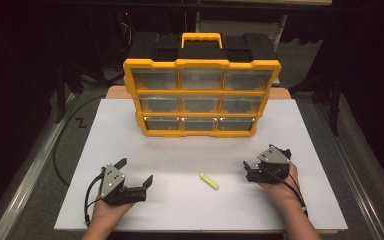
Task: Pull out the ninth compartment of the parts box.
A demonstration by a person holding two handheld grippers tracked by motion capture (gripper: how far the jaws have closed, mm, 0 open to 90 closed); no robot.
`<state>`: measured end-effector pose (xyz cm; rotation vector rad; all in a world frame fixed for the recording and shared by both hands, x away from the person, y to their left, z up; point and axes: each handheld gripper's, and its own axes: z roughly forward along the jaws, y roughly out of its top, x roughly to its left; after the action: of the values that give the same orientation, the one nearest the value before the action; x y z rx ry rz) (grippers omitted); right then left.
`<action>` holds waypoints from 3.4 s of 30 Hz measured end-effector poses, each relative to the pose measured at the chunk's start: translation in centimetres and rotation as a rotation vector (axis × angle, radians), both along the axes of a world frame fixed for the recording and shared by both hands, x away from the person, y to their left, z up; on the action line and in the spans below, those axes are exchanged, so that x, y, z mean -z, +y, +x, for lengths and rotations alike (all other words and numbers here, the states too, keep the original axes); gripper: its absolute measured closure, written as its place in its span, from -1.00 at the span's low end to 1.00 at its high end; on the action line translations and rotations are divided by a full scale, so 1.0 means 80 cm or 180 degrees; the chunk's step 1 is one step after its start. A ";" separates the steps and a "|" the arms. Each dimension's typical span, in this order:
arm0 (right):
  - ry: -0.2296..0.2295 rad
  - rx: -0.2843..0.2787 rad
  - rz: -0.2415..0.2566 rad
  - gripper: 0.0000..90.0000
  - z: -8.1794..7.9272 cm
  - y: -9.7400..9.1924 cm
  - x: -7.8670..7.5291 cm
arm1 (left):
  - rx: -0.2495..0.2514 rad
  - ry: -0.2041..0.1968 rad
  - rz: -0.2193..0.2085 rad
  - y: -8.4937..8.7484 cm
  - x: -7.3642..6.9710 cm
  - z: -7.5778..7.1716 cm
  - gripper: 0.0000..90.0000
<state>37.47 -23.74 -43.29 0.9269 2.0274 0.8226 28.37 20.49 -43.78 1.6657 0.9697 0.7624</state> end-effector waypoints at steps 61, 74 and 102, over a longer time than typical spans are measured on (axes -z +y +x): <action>-0.0825 -0.0639 -0.2540 -0.98 -0.036 0.067 0.008 | 0.0028 -0.0025 0.0014 -0.001 0.000 -0.001 -0.98; -0.0914 -0.0671 -0.2845 -0.88 -0.041 0.074 0.009 | 0.0019 -0.0028 0.0007 0.000 0.000 -0.001 -0.98; -0.1077 -0.0526 -0.3021 -0.22 -0.027 0.095 0.018 | 0.0099 -0.0077 0.0020 -0.006 0.001 0.002 -0.99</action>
<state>35.29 -16.15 -44.73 0.0731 1.8706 0.0204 28.56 19.98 -43.82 1.6696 0.9234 0.7639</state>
